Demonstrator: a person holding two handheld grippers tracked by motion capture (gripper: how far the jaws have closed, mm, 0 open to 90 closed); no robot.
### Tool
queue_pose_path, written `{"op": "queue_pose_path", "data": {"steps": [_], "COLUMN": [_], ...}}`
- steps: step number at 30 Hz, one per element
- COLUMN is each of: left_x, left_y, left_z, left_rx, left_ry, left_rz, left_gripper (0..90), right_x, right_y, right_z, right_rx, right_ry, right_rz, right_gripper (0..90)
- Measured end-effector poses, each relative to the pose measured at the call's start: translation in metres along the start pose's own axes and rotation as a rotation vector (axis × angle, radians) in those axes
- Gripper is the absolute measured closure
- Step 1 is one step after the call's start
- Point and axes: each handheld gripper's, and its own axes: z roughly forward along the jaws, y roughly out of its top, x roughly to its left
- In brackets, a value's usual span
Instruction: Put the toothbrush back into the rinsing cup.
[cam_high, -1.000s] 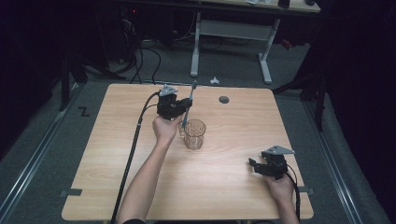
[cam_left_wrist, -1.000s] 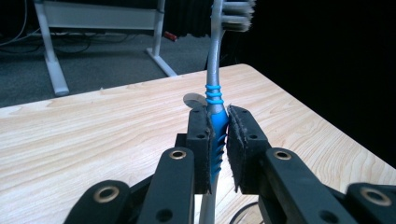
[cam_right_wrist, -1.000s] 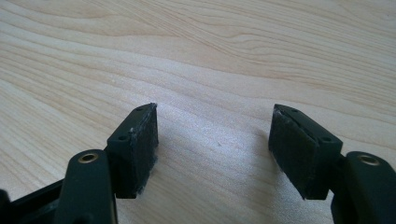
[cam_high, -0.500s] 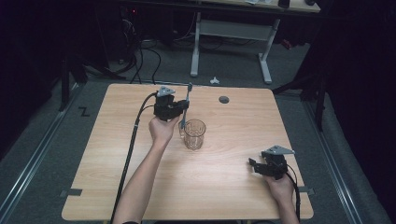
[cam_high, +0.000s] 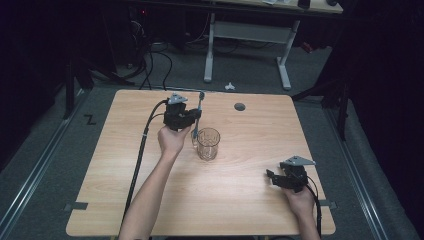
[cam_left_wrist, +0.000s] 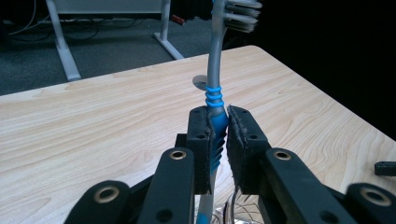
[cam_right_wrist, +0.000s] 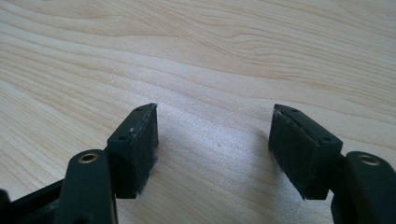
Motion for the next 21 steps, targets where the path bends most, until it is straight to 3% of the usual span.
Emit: {"op": "queue_pose_path", "data": {"steps": [17,21], "left_x": [0.000,0.004], "left_y": [-0.015,-0.019], "left_z": [0.000,0.001], "left_rx": [0.044,0.042], "left_ry": [0.008,0.006], "left_rz": [0.011,-0.010], "left_gripper": [79.2,79.2], "right_x": [0.000,0.000], "right_y": [0.000,0.000], "right_z": [0.000,0.000], "right_rx": [0.000,0.000], "right_ry": [-0.001,-0.001], "right_rz": [0.000,0.000], "right_gripper": [33.5,33.5]}}
